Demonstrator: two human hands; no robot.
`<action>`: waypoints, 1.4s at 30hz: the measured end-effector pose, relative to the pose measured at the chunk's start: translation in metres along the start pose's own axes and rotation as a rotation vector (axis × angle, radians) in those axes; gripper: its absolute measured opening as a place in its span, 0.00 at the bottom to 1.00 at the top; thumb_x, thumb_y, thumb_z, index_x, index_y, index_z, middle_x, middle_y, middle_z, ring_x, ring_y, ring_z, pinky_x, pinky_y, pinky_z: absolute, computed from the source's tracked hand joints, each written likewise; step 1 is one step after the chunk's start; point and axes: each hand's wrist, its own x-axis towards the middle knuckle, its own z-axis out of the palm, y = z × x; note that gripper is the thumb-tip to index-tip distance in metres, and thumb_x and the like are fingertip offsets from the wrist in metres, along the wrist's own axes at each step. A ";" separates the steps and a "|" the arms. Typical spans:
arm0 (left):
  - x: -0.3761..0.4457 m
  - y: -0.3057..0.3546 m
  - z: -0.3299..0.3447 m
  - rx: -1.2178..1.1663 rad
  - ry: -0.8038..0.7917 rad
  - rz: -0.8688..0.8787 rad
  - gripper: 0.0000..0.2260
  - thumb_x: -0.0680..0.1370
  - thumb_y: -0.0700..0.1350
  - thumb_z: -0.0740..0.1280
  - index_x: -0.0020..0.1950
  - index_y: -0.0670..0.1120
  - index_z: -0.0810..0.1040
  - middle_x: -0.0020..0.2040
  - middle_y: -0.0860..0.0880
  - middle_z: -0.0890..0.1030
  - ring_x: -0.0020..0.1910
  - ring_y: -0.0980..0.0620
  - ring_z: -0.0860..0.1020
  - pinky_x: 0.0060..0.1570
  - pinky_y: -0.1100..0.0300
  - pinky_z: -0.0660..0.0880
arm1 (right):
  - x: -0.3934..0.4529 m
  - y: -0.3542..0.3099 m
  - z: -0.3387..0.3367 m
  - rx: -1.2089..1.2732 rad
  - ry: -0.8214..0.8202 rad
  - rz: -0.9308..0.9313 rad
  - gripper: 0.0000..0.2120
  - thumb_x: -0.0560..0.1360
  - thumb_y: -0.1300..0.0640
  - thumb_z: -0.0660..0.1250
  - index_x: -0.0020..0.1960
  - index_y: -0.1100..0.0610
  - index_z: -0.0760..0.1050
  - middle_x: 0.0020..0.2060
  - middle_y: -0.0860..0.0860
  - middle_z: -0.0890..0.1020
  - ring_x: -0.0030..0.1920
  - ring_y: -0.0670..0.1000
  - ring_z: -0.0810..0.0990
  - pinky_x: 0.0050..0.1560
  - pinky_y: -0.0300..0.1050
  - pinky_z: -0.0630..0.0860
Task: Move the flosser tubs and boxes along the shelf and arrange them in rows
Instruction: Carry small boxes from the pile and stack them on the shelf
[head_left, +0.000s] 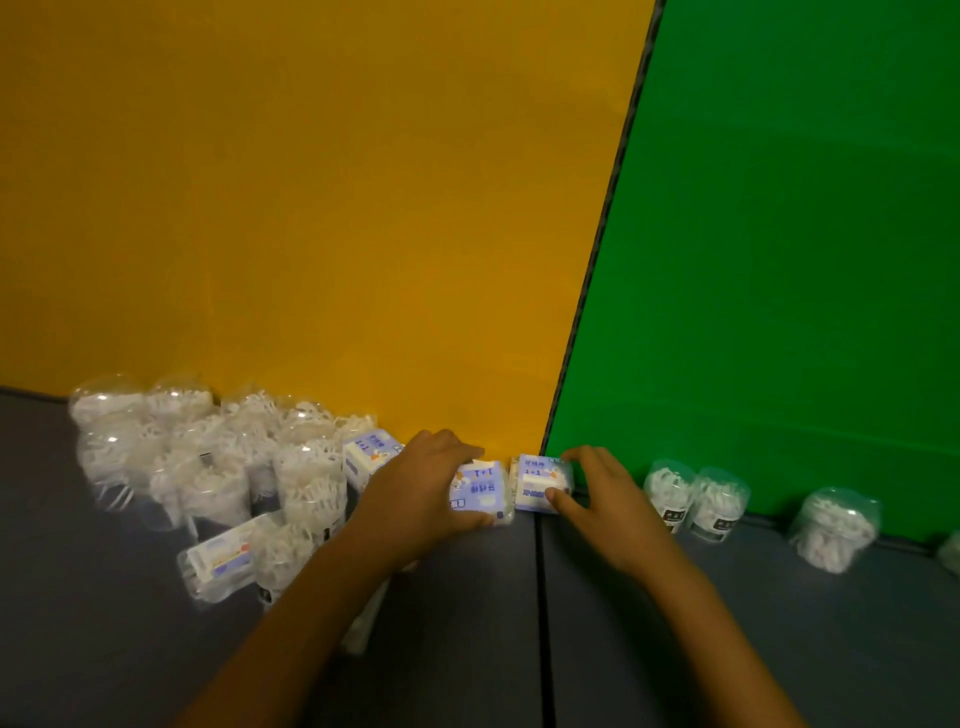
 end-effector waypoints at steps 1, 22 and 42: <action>-0.001 -0.002 -0.006 -0.030 0.063 0.009 0.32 0.70 0.63 0.70 0.70 0.55 0.68 0.64 0.53 0.72 0.64 0.54 0.67 0.58 0.57 0.68 | 0.001 -0.001 0.000 0.000 0.005 -0.004 0.20 0.77 0.46 0.67 0.65 0.51 0.69 0.60 0.48 0.73 0.60 0.50 0.73 0.56 0.47 0.72; -0.021 -0.019 -0.057 -0.485 0.296 -0.213 0.30 0.62 0.64 0.71 0.56 0.51 0.65 0.48 0.54 0.79 0.45 0.57 0.80 0.41 0.58 0.80 | 0.009 -0.004 0.015 -0.084 -0.072 0.138 0.28 0.73 0.49 0.73 0.67 0.54 0.66 0.61 0.51 0.69 0.57 0.54 0.77 0.56 0.52 0.77; -0.012 0.073 -0.037 -0.899 0.071 -0.188 0.27 0.70 0.61 0.66 0.64 0.50 0.67 0.52 0.51 0.81 0.48 0.55 0.82 0.47 0.59 0.78 | -0.060 0.015 -0.097 -0.031 0.254 0.067 0.26 0.68 0.48 0.77 0.62 0.49 0.72 0.55 0.46 0.70 0.47 0.50 0.79 0.46 0.51 0.78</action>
